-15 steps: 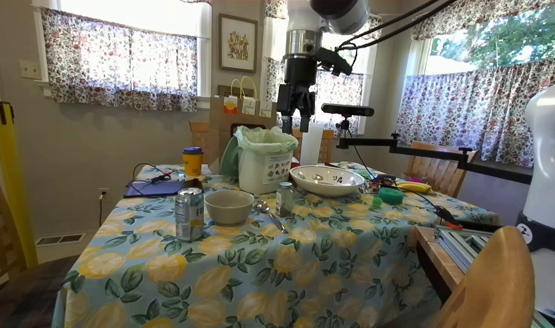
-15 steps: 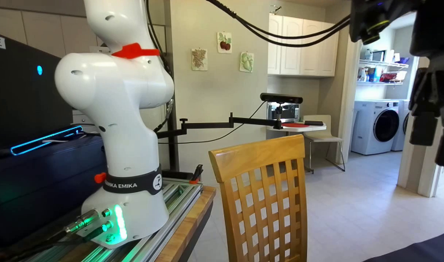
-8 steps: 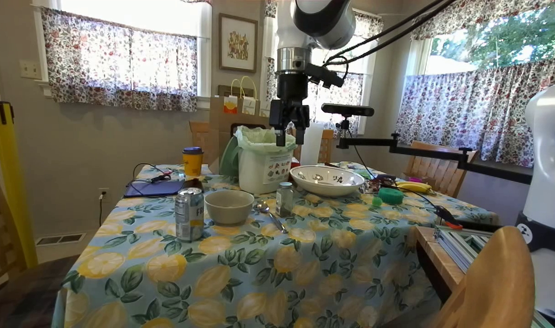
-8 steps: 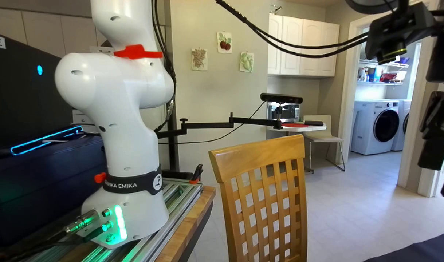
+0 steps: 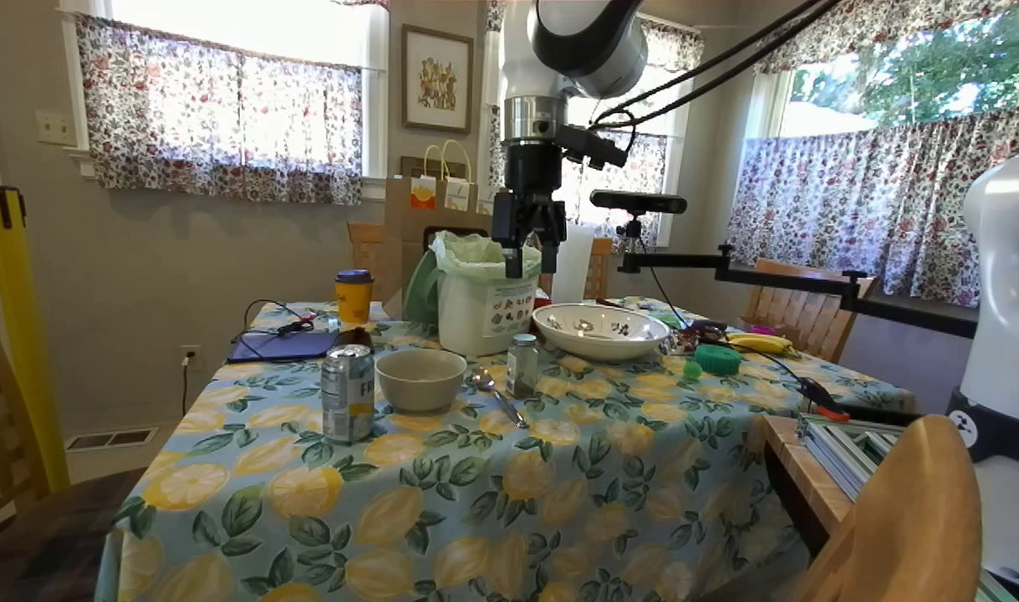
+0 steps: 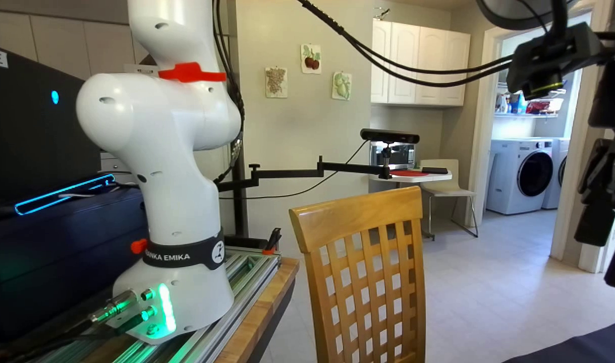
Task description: Remove the lid from the spice bottle
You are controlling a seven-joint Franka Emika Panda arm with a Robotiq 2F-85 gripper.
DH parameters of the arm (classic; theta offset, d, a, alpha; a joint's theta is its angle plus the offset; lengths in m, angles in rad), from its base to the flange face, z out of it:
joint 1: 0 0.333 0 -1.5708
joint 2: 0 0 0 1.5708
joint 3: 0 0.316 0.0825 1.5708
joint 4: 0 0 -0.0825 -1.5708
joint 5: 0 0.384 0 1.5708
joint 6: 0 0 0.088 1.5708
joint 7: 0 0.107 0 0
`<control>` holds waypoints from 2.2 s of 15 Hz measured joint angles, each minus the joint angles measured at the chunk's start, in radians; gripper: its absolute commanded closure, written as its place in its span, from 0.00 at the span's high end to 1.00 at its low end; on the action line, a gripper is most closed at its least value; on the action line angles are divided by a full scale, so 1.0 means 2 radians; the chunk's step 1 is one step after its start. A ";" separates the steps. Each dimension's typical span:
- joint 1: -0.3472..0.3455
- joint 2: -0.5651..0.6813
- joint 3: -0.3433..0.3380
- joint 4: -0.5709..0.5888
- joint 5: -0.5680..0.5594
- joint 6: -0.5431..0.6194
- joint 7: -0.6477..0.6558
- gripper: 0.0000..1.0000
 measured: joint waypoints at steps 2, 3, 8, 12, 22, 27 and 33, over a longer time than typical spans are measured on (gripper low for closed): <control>-0.004 0.020 -0.004 0.005 0.000 0.007 -0.005 1.00; -0.007 0.032 -0.008 0.011 0.000 0.008 -0.008 1.00; -0.037 0.088 -0.021 0.061 0.027 0.008 -0.042 1.00; -0.059 0.123 -0.022 0.099 0.059 0.007 -0.063 1.00; -0.071 0.165 -0.024 0.131 0.064 0.009 -0.068 1.00; -0.071 0.169 -0.024 0.131 0.059 0.009 -0.072 1.00; -0.073 0.182 -0.032 0.131 0.057 0.020 -0.072 1.00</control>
